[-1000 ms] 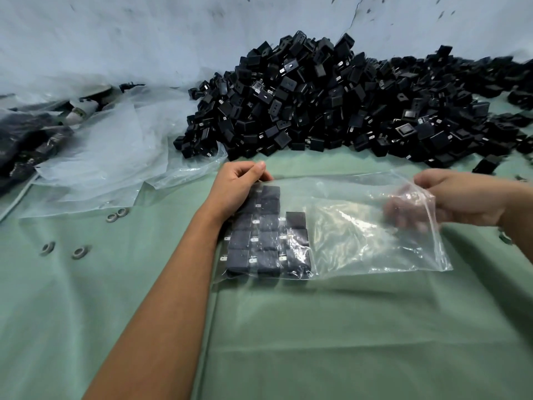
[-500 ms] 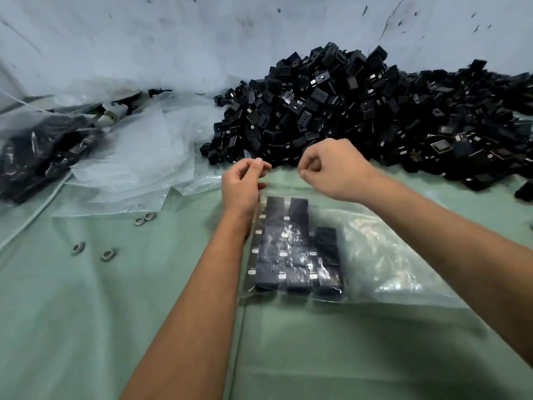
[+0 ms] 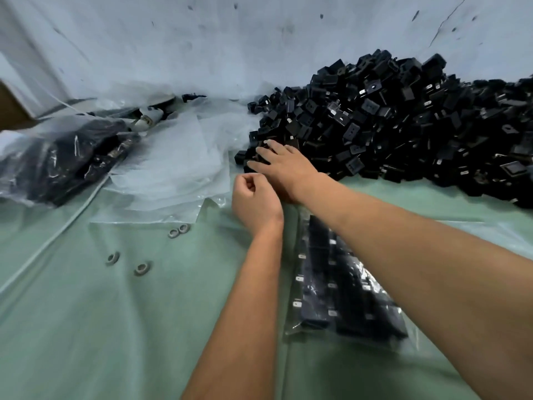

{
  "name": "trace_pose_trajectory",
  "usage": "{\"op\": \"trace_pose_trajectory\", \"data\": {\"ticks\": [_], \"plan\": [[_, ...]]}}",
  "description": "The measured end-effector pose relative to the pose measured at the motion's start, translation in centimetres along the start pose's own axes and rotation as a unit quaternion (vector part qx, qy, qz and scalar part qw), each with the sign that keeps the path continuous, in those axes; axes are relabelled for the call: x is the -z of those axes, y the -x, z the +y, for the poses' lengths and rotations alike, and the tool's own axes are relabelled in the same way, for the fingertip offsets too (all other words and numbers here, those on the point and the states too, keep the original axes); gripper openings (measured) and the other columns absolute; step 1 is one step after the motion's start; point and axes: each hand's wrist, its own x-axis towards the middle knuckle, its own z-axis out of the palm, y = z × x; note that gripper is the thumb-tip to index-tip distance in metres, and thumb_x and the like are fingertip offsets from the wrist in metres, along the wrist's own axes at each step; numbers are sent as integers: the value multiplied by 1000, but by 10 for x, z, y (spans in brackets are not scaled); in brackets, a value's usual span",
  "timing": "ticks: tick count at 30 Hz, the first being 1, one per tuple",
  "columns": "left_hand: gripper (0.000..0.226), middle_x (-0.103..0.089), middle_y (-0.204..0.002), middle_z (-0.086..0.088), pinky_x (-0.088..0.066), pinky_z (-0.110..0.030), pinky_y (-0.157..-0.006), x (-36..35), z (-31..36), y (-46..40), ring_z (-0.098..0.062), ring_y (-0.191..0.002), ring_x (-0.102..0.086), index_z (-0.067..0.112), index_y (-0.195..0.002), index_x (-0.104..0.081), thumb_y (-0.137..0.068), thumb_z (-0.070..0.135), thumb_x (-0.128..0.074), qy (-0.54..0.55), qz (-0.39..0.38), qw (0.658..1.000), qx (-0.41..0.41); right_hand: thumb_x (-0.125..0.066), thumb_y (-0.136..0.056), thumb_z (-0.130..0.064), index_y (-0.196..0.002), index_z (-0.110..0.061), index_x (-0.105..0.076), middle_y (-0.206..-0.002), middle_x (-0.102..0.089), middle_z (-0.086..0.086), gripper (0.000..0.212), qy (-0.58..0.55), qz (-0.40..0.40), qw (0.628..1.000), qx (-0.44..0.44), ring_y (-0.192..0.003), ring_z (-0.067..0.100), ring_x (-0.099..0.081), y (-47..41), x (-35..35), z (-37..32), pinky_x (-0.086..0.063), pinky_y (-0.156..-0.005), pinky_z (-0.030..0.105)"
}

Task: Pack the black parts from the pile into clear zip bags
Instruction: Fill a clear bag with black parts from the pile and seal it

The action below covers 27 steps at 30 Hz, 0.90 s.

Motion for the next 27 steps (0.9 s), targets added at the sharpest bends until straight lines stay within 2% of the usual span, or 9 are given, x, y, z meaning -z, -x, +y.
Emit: {"op": "trace_pose_trajectory", "data": {"ticks": [2,4,9,12,15,18,21,24,27], "plan": [[11,-66,-79,7,-40,-20,-64,0,0,1,-3,-72,-55,14,-85,-64,-93,17,-57,-9,-4,1000,-4,-42,-106,-36,-155,-27,-36,-164,-28,9,50,6,21,1000,-21,-152,34,-20,-3,-2,-4,-25,-120,49],[10,-66,-80,7,-39,-13,-61,0,1,3,-2,-72,-55,14,-86,-65,-92,15,-57,-5,-14,1000,-4,-46,-104,-34,-145,-21,-46,-153,-39,9,43,25,46,998,-42,-142,34,-30,0,-1,-7,-33,-111,48],[14,-64,-74,10,-38,-13,-58,3,1,7,-1,-65,-55,19,-79,-61,-91,14,-57,2,-22,1000,-6,-58,-101,-15,-132,-15,-56,-136,-42,14,32,-24,19,999,-13,-127,34,-44,25,9,7,-49,-90,42],[14,-63,-74,9,-36,-14,-56,2,1,6,-6,-68,-55,21,-78,-59,-90,15,-56,-38,-35,999,-14,-62,-99,-19,-123,-18,-62,-124,-48,10,24,-43,29,999,0,-109,31,-57,55,14,22,-51,-78,40],[13,-61,-74,11,-36,-12,-51,2,0,8,-3,-66,-52,20,-79,-60,-91,15,-55,-82,-52,995,-30,-67,-97,-30,-121,-24,-63,-118,-50,2,26,-56,25,998,-3,-103,27,-59,91,8,42,-47,-72,37],[15,-62,-76,12,-35,-14,-53,2,1,11,-1,-66,-53,23,-80,-60,-92,16,-55,-114,-67,990,-42,-71,-94,-33,-119,-28,-67,-112,-51,-3,25,-75,24,995,-61,-108,26,-59,119,2,70,-51,-81,38],[13,-63,-78,12,-38,-20,-58,4,4,15,-3,-69,-54,21,-82,-62,-93,16,-54,-122,-72,989,-48,-80,-86,-28,-110,-30,-76,-94,-53,-11,24,-146,35,981,-121,-108,23,-61,145,4,102,-50,-87,34],[15,-62,-79,11,-39,-18,-62,5,10,20,-4,-72,-54,23,-83,-61,-94,15,-55,-117,-98,986,-69,-89,-80,-27,-106,-27,-79,-86,-57,-18,28,-229,104,957,-143,-94,12,-61,173,11,125,-44,-83,27],[19,-62,-80,13,-41,-9,-60,4,26,37,4,-70,-55,25,-82,-61,-94,11,-57,-120,-153,968,-157,-91,-76,-30,-104,-30,-76,-82,-56,-16,32,-351,178,899,-190,-66,-2,-51,213,12,141,-42,-66,16]]}}
